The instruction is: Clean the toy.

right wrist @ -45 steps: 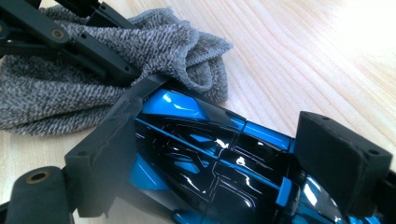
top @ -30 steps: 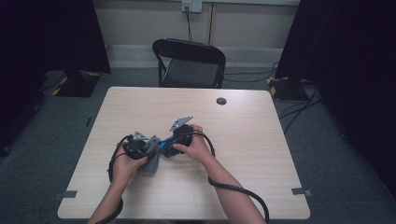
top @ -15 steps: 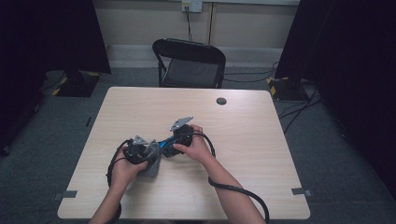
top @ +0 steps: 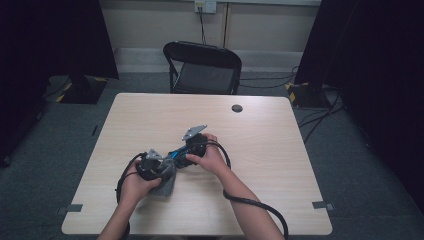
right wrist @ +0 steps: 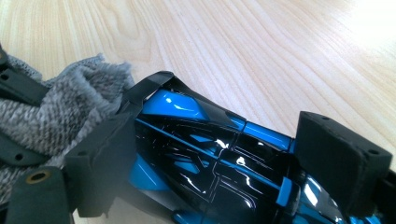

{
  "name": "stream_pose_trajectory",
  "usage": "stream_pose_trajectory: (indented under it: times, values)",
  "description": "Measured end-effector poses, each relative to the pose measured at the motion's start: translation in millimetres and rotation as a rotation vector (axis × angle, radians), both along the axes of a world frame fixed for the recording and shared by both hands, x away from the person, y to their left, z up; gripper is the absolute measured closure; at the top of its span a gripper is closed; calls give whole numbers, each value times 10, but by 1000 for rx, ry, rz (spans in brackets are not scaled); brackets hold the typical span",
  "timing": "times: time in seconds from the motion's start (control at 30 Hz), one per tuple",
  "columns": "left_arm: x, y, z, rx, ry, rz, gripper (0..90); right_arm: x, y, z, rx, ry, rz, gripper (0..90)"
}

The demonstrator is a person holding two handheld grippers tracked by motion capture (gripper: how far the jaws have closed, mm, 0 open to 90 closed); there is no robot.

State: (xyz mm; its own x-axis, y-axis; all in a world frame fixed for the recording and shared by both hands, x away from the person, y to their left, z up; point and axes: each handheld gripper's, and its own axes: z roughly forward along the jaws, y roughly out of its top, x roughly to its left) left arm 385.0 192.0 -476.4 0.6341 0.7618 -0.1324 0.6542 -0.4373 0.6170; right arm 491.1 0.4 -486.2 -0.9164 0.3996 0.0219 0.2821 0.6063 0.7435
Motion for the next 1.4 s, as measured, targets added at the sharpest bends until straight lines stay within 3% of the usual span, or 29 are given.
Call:
stream_pose_trajectory:
  times: [0.87,1.27,1.4]
  values:
    - [-111,-323,32,17,24,-136,719,1,-7,-6,6,-3,-2,130]
    - [-157,-497,42,-1,20,-223,698,1,0,0,1,1,-2,130]
    - [-157,-473,78,-21,43,-240,704,9,4,9,-6,5,-3,130]
